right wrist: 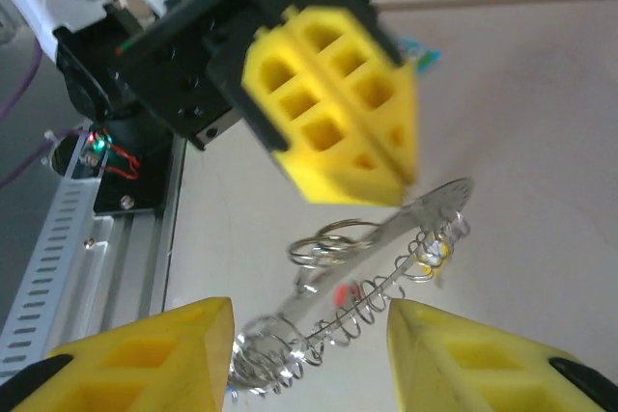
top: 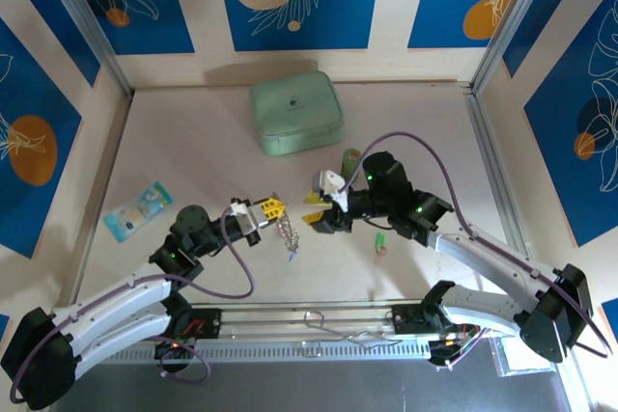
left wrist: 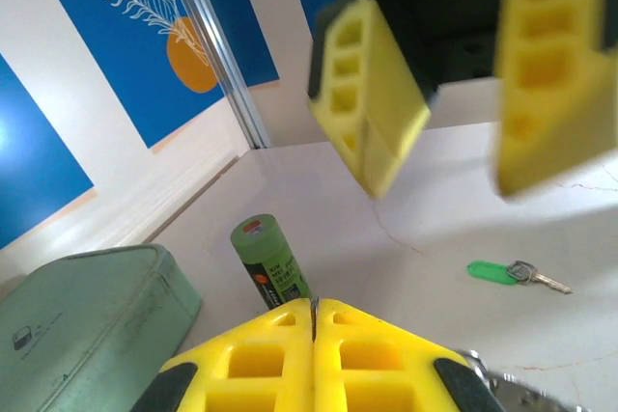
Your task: Put the keys on the keyring
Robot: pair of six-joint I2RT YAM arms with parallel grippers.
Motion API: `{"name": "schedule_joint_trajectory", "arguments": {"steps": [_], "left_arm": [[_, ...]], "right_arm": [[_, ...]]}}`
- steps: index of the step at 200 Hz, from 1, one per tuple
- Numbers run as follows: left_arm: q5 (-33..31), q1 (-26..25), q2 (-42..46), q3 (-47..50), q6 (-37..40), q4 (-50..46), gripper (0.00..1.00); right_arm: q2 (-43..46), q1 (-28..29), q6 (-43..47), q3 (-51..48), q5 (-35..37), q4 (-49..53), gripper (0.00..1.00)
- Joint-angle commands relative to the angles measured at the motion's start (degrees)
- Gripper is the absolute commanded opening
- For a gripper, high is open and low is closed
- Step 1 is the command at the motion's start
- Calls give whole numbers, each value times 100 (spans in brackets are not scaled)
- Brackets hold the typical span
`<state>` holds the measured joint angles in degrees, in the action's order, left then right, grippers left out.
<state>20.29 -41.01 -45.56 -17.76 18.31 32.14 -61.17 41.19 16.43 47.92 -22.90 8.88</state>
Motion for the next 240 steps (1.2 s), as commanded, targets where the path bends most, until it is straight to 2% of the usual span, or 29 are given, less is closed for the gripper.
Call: {"name": "schedule_joint_trajectory", "arguments": {"steps": [1,25,66,120,181,221,240], "left_arm": [[313,-21,-12,-154,-132,487,0],[520,-18,-66,-157,-250,594,0],[777,-21,-239,-131,-475,851,0],[891,-18,-319,-131,-526,932,0],[955,-21,-337,-131,-582,987,0],[942,-21,-314,-123,-565,983,0],[942,-26,-296,-131,-554,952,0]], "right_arm": [[-26,-350,46,-133,-715,-456,40],[-311,-423,230,-185,-1023,-760,36],[-697,-411,539,-597,-1639,-1636,39],[-949,-310,410,-626,-1704,-1993,37],[-1085,-156,307,-608,-1555,-2239,20],[-1180,-138,182,-600,-1657,-2394,15],[-1181,-111,120,-608,-1585,-2509,6]]}}
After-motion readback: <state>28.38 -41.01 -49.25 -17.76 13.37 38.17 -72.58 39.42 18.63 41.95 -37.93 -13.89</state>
